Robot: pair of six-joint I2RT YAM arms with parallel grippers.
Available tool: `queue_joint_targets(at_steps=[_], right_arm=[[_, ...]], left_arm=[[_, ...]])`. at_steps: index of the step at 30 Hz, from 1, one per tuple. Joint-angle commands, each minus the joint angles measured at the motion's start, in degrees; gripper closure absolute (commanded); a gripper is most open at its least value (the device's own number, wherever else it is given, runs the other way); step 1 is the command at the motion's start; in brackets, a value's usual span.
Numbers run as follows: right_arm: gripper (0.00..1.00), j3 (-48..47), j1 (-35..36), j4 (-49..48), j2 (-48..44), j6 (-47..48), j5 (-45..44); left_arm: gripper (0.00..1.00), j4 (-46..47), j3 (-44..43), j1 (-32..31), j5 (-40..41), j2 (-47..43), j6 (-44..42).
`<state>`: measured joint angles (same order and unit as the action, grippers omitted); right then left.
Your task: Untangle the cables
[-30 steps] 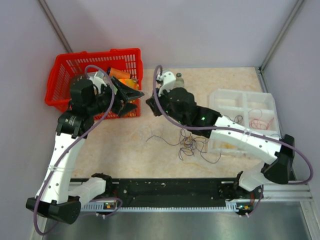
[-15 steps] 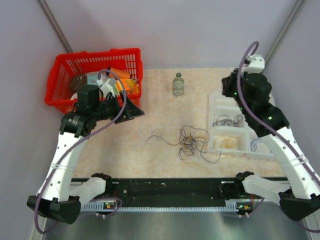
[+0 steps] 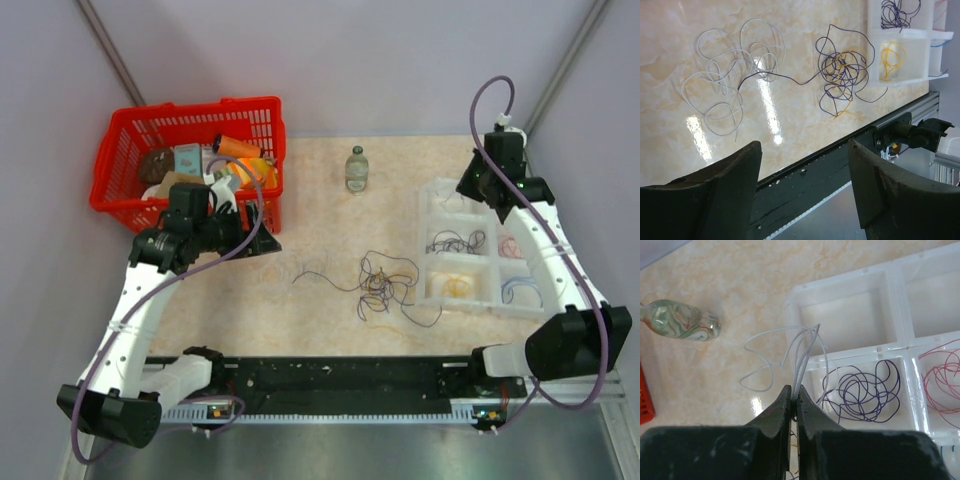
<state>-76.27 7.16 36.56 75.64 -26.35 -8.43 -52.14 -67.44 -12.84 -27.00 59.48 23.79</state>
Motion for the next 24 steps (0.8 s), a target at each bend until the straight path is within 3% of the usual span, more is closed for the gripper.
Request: queue_joint_targets(at_steps=[1,15,18,19,21,24], right_arm=[[1.00,-1.3,-1.4,-5.0,2.9,-0.1,-0.8],[1.00,-0.3,-4.9,-10.5,15.6,4.6,-2.6],[0.80,-2.5,-4.8,-8.2,17.3,4.9,-3.0],[0.58,-3.9,-4.7,-6.4,17.3,5.0,-3.5],[0.37,-6.5,-4.3,-1.8,16.6,5.2,-4.8],[0.24,-7.1,-0.8,3.9,13.1,6.9,-7.2]], left_arm=[[0.27,0.0,0.0,-0.3,1.4,-0.8,-2.1],[0.27,0.0,0.0,-0.3,1.4,-0.8,-2.1],[0.27,0.0,0.0,-0.3,1.4,-0.8,-2.1],[0.27,0.0,0.0,-0.3,1.4,-0.8,-2.1],[0.27,0.0,0.0,-0.3,1.4,-0.8,-2.1],[0.27,0.0,0.0,-0.3,1.4,-0.8,-2.1]])
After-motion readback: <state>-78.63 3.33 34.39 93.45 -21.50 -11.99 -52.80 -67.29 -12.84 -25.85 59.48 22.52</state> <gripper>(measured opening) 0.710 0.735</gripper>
